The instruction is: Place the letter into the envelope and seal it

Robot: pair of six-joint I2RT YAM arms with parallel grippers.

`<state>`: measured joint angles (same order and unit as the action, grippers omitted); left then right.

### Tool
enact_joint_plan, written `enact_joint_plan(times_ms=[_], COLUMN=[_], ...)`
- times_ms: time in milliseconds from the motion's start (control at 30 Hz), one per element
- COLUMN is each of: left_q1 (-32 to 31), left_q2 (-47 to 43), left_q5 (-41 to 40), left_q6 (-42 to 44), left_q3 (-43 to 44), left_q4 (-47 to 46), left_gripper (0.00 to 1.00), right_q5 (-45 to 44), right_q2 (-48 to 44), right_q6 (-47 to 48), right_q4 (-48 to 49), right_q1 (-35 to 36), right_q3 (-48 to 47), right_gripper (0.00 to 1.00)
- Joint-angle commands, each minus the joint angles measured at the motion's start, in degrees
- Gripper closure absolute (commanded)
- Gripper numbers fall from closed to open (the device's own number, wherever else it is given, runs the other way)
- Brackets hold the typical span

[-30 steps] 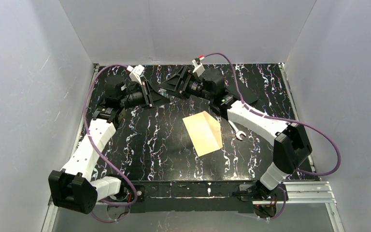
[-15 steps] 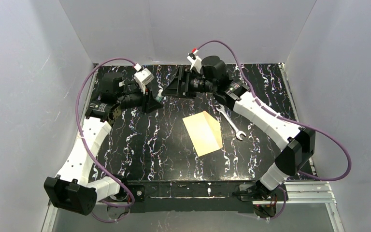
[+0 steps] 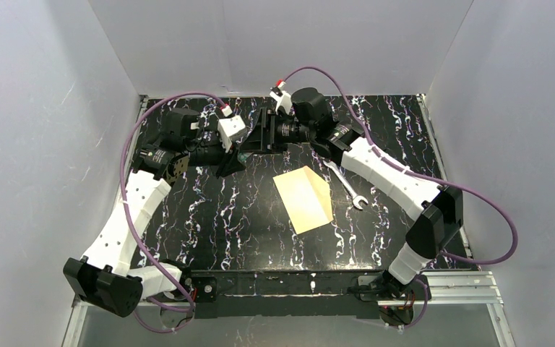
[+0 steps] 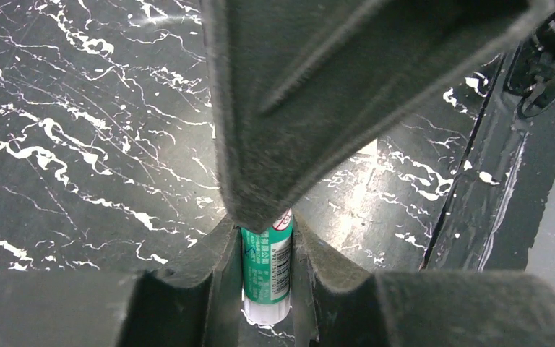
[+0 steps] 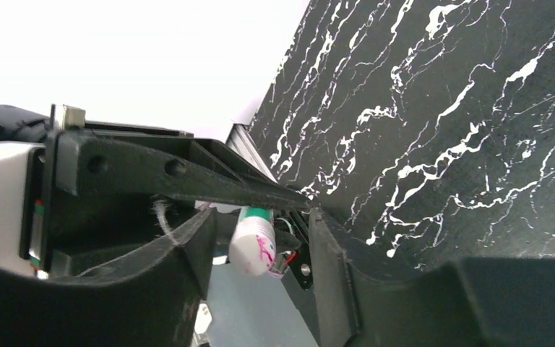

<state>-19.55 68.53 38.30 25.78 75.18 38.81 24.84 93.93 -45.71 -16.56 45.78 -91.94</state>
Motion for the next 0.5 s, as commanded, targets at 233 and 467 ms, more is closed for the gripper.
enact_joint_plan(times_ms=[233,467], left_q1=[-1.06,-1.06], left_q2=[-1.94,-2.09], left_q5=[-8.13,-7.65], left_q6=[2.53,2.91], left_q3=[1.31,1.10], left_q4=[1.12,1.10], left_gripper=[1.00,1.00], right_q5=[4.87,6.41], right_q2=[0.07,0.86], right_q6=[-2.42,-3.31], right_q4=[2.21,4.06], right_q1=[0.01,0.01], right_q3=[-2.74,-2.15], right_gripper=[0.45,0.59])
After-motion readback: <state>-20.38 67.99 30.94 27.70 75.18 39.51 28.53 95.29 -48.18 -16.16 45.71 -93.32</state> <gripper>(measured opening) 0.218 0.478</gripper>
